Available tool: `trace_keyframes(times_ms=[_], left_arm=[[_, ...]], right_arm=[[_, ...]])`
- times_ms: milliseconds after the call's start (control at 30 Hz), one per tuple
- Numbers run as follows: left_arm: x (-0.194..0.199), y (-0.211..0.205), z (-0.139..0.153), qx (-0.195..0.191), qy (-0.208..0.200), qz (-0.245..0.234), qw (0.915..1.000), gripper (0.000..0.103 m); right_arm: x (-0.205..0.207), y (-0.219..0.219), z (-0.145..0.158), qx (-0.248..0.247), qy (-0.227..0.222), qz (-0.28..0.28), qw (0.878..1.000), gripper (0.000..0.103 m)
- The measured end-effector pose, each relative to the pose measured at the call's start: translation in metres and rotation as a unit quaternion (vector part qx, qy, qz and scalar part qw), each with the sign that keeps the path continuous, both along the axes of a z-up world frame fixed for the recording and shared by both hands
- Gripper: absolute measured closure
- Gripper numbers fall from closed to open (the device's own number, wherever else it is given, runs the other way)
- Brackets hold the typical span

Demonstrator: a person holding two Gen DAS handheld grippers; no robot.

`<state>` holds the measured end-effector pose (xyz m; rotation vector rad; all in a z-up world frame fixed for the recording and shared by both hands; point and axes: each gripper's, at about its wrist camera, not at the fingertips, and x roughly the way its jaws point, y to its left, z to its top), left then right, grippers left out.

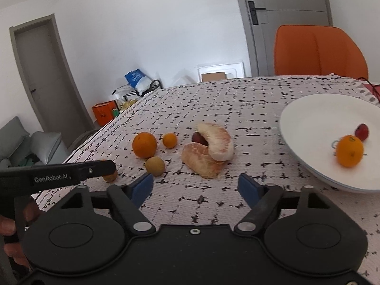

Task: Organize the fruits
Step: 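Grasp the yellow-green fruit with the right tool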

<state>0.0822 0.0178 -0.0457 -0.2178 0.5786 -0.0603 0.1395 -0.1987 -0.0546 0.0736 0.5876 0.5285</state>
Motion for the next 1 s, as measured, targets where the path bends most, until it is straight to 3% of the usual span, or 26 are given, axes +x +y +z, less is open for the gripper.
trace_keyframes(times_ms=[433, 700, 767, 800, 1000], left_arm=[[-0.001, 0.029, 0.005, 0.002, -0.008, 0.037, 0.9993, 0.081], [0.001, 0.04, 0.006, 0.004, -0.006, 0.047, 0.9988, 0.081], [0.001, 0.04, 0.006, 0.003, -0.007, 0.048, 0.9988, 0.081], [0.001, 0.039, 0.005, 0.003, -0.007, 0.047, 0.9989, 0.081], [0.003, 0.034, 0.005, 0.007, -0.006, 0.04, 0.9992, 0.081]], right_arm=[[0.016, 0.04, -0.002, -0.024, 0.013, 0.037, 0.999, 0.054], [0.028, 0.057, -0.006, -0.026, 0.018, 0.048, 0.998, 0.054], [0.031, 0.06, -0.009, -0.028, 0.022, 0.053, 0.998, 0.062], [0.033, 0.061, -0.012, -0.026, 0.026, 0.061, 0.997, 0.081], [0.029, 0.05, -0.008, 0.001, 0.026, 0.074, 0.997, 0.082]])
